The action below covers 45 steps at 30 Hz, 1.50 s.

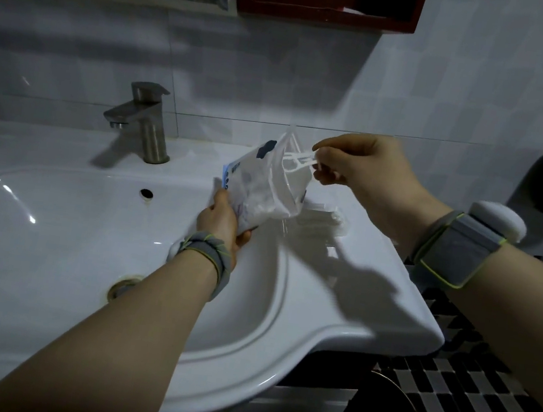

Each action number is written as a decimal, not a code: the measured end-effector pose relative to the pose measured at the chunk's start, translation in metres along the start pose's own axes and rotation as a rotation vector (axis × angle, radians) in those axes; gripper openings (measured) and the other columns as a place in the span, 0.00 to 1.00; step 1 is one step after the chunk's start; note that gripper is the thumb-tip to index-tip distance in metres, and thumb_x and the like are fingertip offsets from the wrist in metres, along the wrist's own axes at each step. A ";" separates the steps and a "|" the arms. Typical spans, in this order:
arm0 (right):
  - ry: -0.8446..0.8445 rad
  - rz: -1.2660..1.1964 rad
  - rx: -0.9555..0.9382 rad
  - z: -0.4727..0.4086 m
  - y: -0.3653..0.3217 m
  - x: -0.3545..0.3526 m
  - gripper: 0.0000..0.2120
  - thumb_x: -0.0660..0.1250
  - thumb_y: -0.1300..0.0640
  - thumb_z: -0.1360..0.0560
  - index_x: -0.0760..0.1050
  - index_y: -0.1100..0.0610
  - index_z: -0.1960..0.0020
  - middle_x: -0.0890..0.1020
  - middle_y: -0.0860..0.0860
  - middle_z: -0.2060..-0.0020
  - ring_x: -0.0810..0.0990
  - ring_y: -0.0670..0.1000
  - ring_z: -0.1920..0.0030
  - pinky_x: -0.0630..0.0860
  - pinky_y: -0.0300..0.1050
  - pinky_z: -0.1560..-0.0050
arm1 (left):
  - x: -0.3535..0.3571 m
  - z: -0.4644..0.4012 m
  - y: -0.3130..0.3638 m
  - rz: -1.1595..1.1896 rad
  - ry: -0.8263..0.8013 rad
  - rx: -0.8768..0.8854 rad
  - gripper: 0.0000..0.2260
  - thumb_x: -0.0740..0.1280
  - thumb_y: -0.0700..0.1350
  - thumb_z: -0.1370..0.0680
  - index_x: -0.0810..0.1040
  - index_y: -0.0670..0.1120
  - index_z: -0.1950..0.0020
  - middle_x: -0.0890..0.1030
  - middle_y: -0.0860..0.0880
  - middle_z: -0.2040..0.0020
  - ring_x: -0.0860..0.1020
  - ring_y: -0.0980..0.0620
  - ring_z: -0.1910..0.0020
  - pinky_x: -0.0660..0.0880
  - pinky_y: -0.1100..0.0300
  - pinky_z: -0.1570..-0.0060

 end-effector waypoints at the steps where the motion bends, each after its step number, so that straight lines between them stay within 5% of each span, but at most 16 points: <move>1: 0.000 -0.049 0.020 -0.001 0.001 -0.003 0.05 0.68 0.67 0.25 0.83 0.65 0.53 0.82 0.58 0.64 0.81 0.53 0.64 0.79 0.40 0.58 | 0.000 0.001 -0.001 0.002 -0.005 -0.008 0.16 0.59 0.57 0.18 0.78 0.47 0.43 0.80 0.49 0.60 0.79 0.53 0.68 0.71 0.68 0.79; 9: 0.071 -0.266 0.136 -0.004 0.033 -0.029 0.08 0.66 0.68 0.24 0.79 0.71 0.47 0.78 0.62 0.61 0.79 0.54 0.64 0.81 0.38 0.59 | 0.002 0.003 -0.006 0.034 -0.044 -0.051 0.14 0.61 0.57 0.19 0.78 0.49 0.51 0.81 0.50 0.61 0.78 0.53 0.68 0.70 0.69 0.80; 12: 0.106 -0.117 0.121 0.001 0.049 -0.035 0.06 0.66 0.69 0.25 0.80 0.68 0.50 0.79 0.59 0.64 0.78 0.53 0.64 0.81 0.41 0.60 | 0.004 0.004 -0.007 0.053 -0.070 -0.080 0.14 0.62 0.60 0.20 0.78 0.52 0.55 0.81 0.52 0.61 0.78 0.54 0.66 0.72 0.68 0.77; 17: 0.105 0.168 0.072 0.008 0.072 -0.028 0.06 0.70 0.63 0.27 0.83 0.54 0.56 0.84 0.49 0.63 0.79 0.41 0.64 0.75 0.33 0.58 | 0.013 0.007 -0.008 0.081 -0.143 -0.096 0.15 0.63 0.61 0.21 0.79 0.51 0.47 0.79 0.52 0.62 0.77 0.55 0.69 0.70 0.70 0.78; 22: 0.051 0.170 0.009 0.012 0.071 -0.017 0.06 0.69 0.64 0.25 0.83 0.60 0.51 0.84 0.52 0.60 0.79 0.40 0.65 0.74 0.26 0.60 | 0.021 0.008 -0.012 0.091 -0.219 -0.102 0.13 0.61 0.58 0.20 0.78 0.51 0.45 0.78 0.51 0.64 0.75 0.58 0.77 0.68 0.70 0.80; 45: 0.082 0.198 0.038 0.011 0.093 -0.021 0.07 0.69 0.58 0.27 0.83 0.48 0.59 0.84 0.44 0.62 0.81 0.46 0.57 0.77 0.45 0.47 | 0.023 0.005 -0.014 0.152 -0.247 -0.147 0.13 0.61 0.56 0.20 0.77 0.47 0.49 0.75 0.49 0.66 0.72 0.58 0.81 0.65 0.71 0.82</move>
Point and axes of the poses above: each hand's wrist, its own z-axis away from the middle knuckle, its own x-axis out of the palm, y = z × x, the point moved 8 cm from there along -z, towards the middle knuckle
